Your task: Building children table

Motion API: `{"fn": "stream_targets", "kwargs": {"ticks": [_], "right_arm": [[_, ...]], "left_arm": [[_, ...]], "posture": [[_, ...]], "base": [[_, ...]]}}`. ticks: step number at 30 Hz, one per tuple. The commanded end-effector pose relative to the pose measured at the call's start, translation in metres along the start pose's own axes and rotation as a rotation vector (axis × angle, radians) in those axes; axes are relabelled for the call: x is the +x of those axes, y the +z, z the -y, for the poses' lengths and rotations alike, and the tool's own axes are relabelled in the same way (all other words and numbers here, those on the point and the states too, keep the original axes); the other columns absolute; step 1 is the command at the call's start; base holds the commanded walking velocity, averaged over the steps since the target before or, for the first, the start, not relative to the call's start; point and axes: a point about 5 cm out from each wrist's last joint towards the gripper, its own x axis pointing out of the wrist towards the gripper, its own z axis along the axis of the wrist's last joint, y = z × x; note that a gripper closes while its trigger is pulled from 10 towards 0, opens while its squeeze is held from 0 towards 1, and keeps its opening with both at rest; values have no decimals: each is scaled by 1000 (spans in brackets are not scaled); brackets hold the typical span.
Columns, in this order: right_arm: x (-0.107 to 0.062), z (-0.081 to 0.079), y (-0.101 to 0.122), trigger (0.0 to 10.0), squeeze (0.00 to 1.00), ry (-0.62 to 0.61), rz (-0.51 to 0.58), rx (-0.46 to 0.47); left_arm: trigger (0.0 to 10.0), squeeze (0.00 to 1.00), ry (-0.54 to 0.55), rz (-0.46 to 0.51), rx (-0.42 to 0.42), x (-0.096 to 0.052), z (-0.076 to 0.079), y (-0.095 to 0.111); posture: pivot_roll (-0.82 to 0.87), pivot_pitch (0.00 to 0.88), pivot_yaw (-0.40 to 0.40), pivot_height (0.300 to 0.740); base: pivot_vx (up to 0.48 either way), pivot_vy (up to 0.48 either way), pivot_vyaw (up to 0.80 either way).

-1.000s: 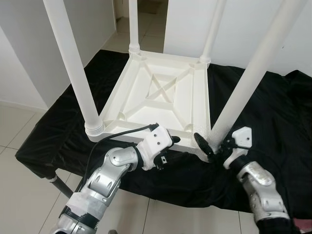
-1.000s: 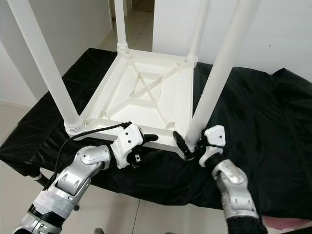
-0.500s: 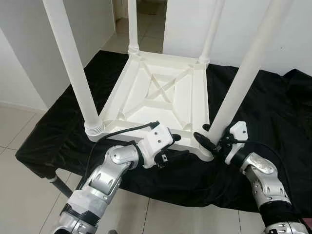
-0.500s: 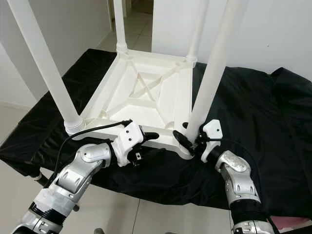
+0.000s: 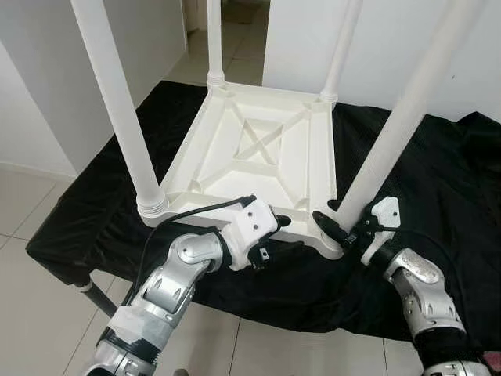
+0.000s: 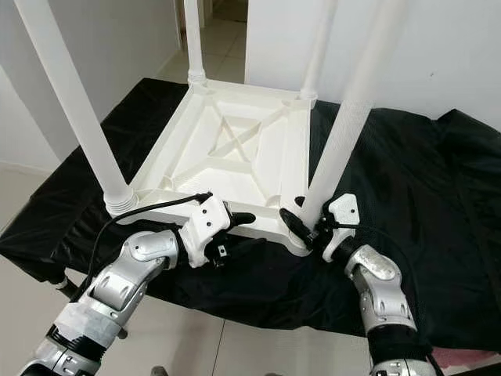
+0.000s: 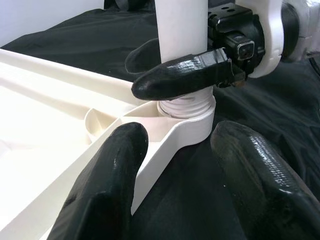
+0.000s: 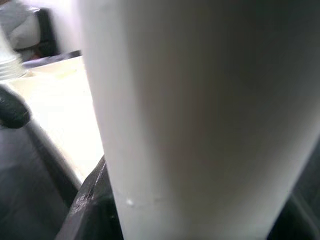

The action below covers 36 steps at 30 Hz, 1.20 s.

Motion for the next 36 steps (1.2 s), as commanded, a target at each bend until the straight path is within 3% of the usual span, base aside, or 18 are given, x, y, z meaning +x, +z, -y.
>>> {"fn": "stream_targets", "kwargs": {"ticks": [1,9,11,12,15,18,25,36], "right_arm": [[0,-1,0,10000,0,-90,21,59],[-1,-16,4,10000,0,-268,94,93],[-2,-24,0,10000,0,-392,100,120],[-2,-24,0,10000,0,-392,100,120],[-2,-37,-7,10000,0,-572,71,143],[-1,-43,-11,10000,0,-656,23,126],[0,-49,-18,10000,0,-766,-27,130],[-7,-41,-16,10000,0,-893,-32,109]], "left_arm": [[10000,0,14,-12,-3,0,-1,-2],[10000,0,14,-13,-3,1,-1,-2],[10000,0,12,-11,-3,2,-2,-1],[10000,0,12,-11,-3,2,-2,-1],[10000,0,9,-9,-4,3,-2,0],[10000,0,6,-9,-5,4,-2,0],[10000,0,3,-7,-7,5,-1,0],[10000,0,10,-4,-9,6,-2,0]], "posture": [[-76,0,-21,740],[-82,0,-17,740],[-82,0,-12,740],[-82,0,-12,740],[-85,0,-8,740],[-86,0,-6,740],[-86,0,-7,740],[-83,0,-11,740]], "base": [[0,0,0],[0,0,0],[0,0,0],[0,0,0],[0,0,0],[0,0,0],[0,0,0],[0,0,0]]}}
